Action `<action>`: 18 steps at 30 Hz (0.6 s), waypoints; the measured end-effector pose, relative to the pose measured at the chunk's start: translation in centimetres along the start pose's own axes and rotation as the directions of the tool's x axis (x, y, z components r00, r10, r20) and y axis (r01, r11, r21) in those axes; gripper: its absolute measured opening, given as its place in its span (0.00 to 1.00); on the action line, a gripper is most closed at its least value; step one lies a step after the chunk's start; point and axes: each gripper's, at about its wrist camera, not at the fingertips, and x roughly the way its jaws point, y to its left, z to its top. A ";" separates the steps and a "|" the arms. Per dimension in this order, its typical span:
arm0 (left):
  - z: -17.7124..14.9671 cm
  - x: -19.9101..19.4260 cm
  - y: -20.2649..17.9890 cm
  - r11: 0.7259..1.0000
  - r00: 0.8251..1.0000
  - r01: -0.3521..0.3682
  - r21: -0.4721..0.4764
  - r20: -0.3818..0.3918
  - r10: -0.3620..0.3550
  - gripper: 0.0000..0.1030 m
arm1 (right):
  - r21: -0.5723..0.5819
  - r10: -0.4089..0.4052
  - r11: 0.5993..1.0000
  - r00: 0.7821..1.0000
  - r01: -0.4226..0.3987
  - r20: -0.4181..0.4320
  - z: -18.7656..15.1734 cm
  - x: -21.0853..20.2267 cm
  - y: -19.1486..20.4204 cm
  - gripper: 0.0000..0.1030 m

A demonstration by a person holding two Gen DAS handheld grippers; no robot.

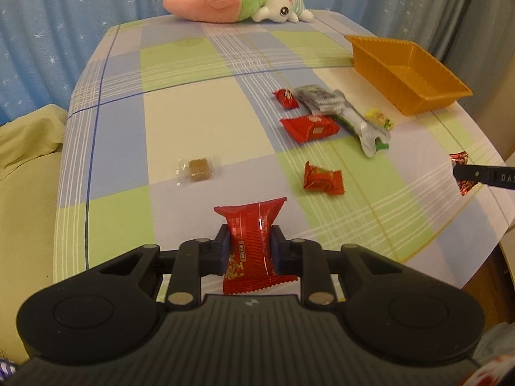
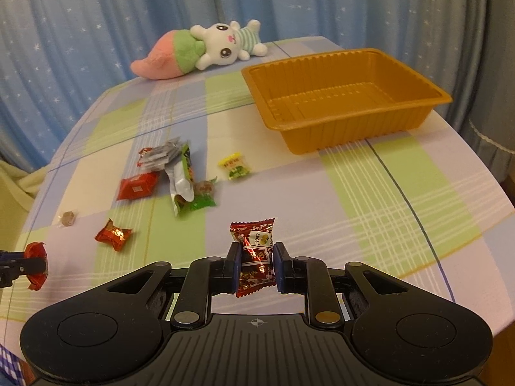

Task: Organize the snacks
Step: 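Carry the red packet with the left tool while the right tool carries the brown candy to the orange tray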

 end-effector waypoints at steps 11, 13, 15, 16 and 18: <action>4.8 -0.4 -8.6 0.995 0.998 -0.027 -0.095 0.057 0.032 0.22 | -0.074 0.129 0.989 0.991 -0.127 0.025 5.6 0.1 -6.6 0.21; 6.2 0.3 -10.8 0.995 0.997 -0.020 -0.100 0.068 0.027 0.22 | -0.077 0.136 0.988 0.990 -0.133 0.028 6.4 0.0 -8.5 0.21; 7.5 1.1 -13.1 0.995 0.997 -0.010 -0.102 0.077 0.018 0.22 | -0.085 0.139 0.987 0.990 -0.136 0.036 7.6 -0.1 -10.6 0.21; 8.2 1.5 -14.1 0.995 0.997 -0.005 -0.102 0.080 0.013 0.22 | -0.089 0.140 0.987 0.989 -0.136 0.041 8.2 -0.1 -11.6 0.21; 9.7 2.5 -16.6 0.996 0.996 0.000 -0.094 0.089 0.009 0.22 | -0.097 0.138 0.987 0.989 -0.132 0.056 9.4 0.0 -13.6 0.21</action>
